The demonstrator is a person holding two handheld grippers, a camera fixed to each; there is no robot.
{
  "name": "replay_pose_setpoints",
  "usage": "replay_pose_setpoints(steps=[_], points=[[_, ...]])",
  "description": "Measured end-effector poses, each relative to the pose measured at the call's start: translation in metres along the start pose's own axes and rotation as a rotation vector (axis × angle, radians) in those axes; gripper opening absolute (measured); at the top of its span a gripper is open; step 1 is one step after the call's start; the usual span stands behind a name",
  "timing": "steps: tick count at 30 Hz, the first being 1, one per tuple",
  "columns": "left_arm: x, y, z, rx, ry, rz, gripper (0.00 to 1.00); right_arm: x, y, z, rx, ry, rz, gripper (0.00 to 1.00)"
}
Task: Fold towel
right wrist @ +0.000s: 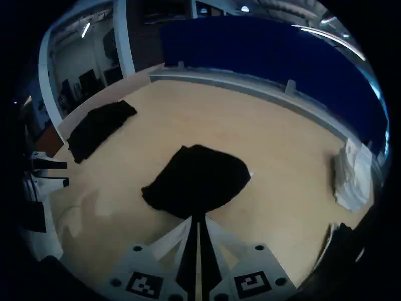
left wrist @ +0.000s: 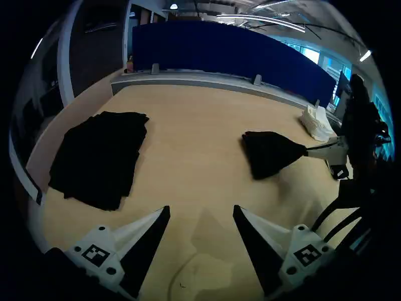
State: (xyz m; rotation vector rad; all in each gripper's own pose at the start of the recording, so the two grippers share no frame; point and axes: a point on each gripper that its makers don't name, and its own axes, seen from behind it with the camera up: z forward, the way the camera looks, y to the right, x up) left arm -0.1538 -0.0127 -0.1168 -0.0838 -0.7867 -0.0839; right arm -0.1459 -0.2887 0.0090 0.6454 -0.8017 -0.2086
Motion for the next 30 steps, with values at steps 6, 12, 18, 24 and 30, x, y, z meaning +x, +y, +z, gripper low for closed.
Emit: replay_pose_setpoints(steps=[6,12,18,24,30], points=[[0.004,0.001,-0.002,-0.001,0.006,0.006,0.93,0.050,0.002,-0.019,0.001,0.096,-0.031,0.02],[0.008,0.002,-0.003,-0.001,0.016,0.007,0.93,0.096,0.007,-0.041,-0.007,0.179,-0.052,0.02],[0.013,0.004,-0.004,-0.005,0.026,0.013,0.93,0.126,0.015,-0.063,-0.018,0.236,-0.050,0.02],[0.016,0.010,-0.005,-0.013,0.031,0.017,0.93,0.136,0.029,-0.080,-0.041,0.259,-0.045,0.02],[0.018,0.016,-0.005,-0.020,0.031,0.022,0.93,0.137,0.044,-0.093,-0.054,0.270,-0.025,0.02]])
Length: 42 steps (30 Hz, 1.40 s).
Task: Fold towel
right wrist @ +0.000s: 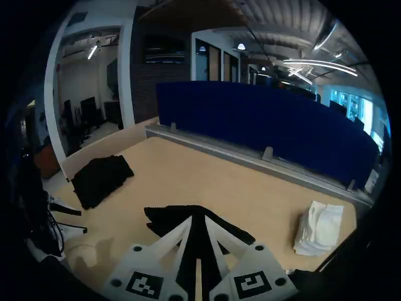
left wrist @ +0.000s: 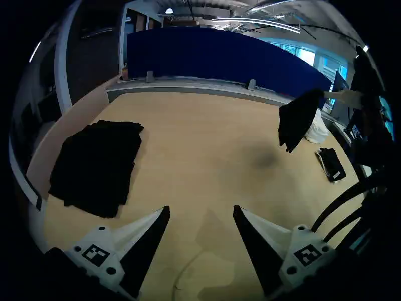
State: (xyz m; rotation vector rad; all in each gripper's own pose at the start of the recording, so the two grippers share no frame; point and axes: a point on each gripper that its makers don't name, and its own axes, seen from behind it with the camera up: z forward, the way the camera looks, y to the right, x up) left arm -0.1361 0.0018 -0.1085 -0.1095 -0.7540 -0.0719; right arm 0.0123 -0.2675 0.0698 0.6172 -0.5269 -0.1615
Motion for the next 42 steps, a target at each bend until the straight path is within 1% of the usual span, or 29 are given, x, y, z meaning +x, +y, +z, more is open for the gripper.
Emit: replay_pose_setpoints(steps=[6,12,19,24,32,36,42], points=[[0.001,0.006,0.000,-0.007,0.000,0.007,0.93,0.001,0.021,-0.013,-0.022,0.001,0.003,0.02],[0.000,0.010,0.000,-0.012,-0.002,0.019,0.93,0.003,0.051,-0.026,-0.046,-0.002,0.009,0.02],[0.000,0.013,0.001,-0.013,-0.004,0.025,0.93,0.003,0.097,-0.044,-0.086,-0.005,0.024,0.02],[0.002,0.015,0.002,-0.014,-0.005,0.030,0.93,-0.005,0.134,-0.055,-0.126,-0.021,0.037,0.02],[0.003,0.015,0.007,-0.009,-0.010,0.027,0.93,-0.017,0.192,-0.070,-0.194,-0.052,0.048,0.02],[0.004,0.015,0.009,-0.006,-0.013,0.027,0.93,-0.025,0.215,-0.075,-0.220,-0.073,0.045,0.02],[0.006,0.020,0.011,-0.008,-0.014,0.035,0.93,-0.037,0.240,-0.079,-0.249,-0.100,0.050,0.02]])
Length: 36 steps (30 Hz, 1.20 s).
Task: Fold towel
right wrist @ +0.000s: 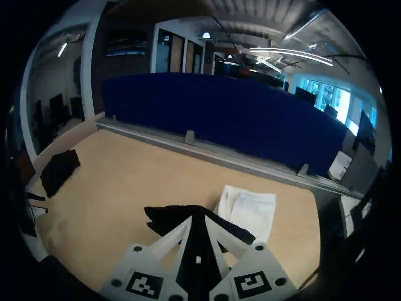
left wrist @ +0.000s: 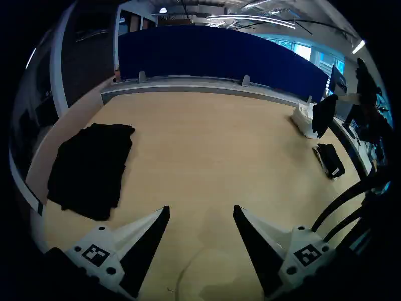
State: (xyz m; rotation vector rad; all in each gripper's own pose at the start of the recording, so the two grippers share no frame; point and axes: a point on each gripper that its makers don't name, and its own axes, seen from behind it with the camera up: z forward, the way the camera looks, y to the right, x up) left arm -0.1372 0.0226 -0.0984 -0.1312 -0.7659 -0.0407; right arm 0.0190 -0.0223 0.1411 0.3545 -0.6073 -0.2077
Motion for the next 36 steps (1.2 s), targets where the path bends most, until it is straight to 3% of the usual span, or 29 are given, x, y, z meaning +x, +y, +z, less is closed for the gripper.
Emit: replay_pose_setpoints(steps=[6,21,27,36], points=[[0.002,0.004,0.001,-0.002,0.000,0.003,0.93,-0.011,0.015,0.007,-0.016,-0.020,0.010,0.02],[0.002,0.006,0.002,0.004,-0.006,0.008,0.93,-0.031,0.023,0.019,-0.019,-0.059,0.019,0.02],[0.004,0.006,0.002,0.003,-0.006,0.007,0.93,-0.051,0.025,0.009,-0.024,-0.084,0.036,0.02],[0.007,0.009,0.003,-0.003,-0.006,0.017,0.93,-0.096,0.035,-0.021,-0.059,-0.126,0.096,0.02]])
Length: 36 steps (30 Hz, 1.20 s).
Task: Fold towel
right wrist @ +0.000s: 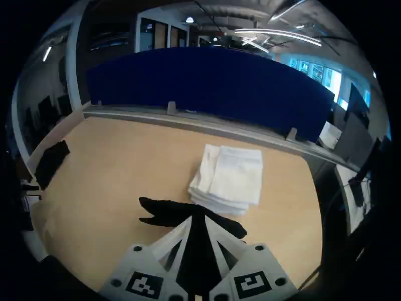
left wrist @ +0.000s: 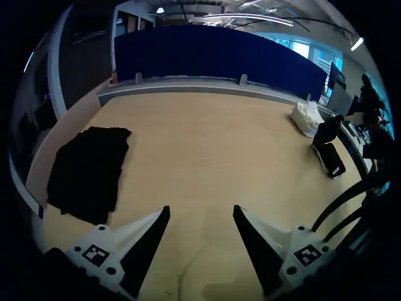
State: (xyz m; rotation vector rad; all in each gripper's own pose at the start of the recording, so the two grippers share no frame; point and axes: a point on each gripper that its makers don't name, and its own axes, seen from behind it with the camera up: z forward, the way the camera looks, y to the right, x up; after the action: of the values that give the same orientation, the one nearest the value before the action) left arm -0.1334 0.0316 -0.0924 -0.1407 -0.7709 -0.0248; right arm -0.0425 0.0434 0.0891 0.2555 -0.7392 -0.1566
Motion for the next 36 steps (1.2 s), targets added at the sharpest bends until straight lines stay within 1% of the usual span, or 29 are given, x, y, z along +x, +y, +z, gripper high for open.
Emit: replay_pose_setpoints(steps=[8,15,21,27,30,36], points=[[-0.002,0.002,0.000,-0.005,-0.002,0.006,0.94,-0.054,0.018,-0.017,-0.046,-0.055,0.067,0.02],[-0.005,0.003,-0.001,-0.007,-0.004,0.012,0.93,-0.099,0.028,-0.026,-0.082,-0.105,0.123,0.02],[-0.005,0.004,-0.003,-0.008,-0.005,0.019,0.93,-0.137,0.036,-0.028,-0.119,-0.152,0.189,0.02],[-0.007,0.003,-0.005,-0.006,-0.006,0.021,0.93,-0.170,0.041,-0.025,-0.147,-0.202,0.247,0.02],[-0.007,0.003,-0.006,-0.006,-0.006,0.023,0.93,-0.183,0.040,-0.025,-0.154,-0.224,0.267,0.02],[-0.006,0.001,-0.007,-0.004,-0.005,0.025,0.93,-0.203,0.045,-0.022,-0.176,-0.269,0.300,0.02]])
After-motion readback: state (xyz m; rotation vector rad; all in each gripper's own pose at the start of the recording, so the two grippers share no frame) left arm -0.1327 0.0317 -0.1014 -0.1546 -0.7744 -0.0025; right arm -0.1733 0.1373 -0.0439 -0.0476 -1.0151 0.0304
